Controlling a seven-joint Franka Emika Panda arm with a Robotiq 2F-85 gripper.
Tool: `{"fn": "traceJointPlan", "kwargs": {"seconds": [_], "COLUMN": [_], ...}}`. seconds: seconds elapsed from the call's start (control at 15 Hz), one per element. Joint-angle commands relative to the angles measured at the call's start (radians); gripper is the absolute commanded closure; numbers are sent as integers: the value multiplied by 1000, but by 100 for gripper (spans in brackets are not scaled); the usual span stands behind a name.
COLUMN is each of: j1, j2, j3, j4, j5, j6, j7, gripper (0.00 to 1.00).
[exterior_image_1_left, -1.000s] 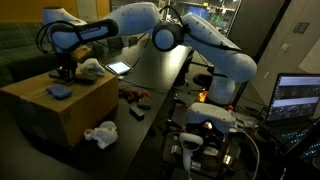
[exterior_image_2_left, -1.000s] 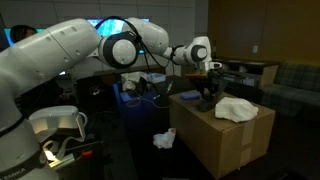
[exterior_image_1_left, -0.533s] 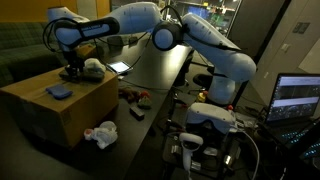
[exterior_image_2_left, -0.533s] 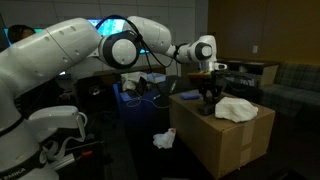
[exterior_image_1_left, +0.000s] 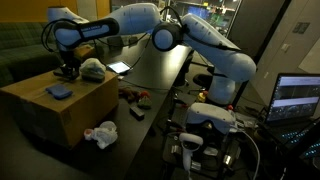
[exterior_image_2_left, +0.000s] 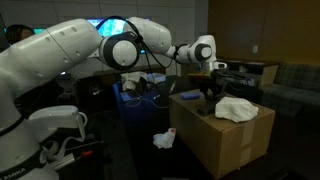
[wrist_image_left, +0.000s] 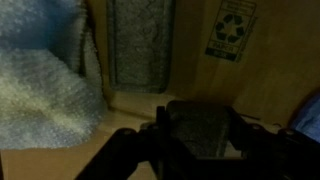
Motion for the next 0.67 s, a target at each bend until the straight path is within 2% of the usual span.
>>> {"fn": "traceJointPlan", "kwargs": {"seconds": [0.0, 0.07, 0.13, 0.2, 0.33, 0.6], "j1": [2, 3, 4, 4, 5, 0], "j2": [14, 18, 19, 14, 1, -58], "j3": [5, 4, 1, 0, -4, 8], "j4": [17, 17, 15, 12, 2, -30], "j5": [8, 6, 1, 1, -3, 10], "j6": [61, 67, 69, 66, 55, 8], "j7": [23, 27, 27, 30, 36, 29], "gripper": [66, 66, 26, 15, 2, 0]}}
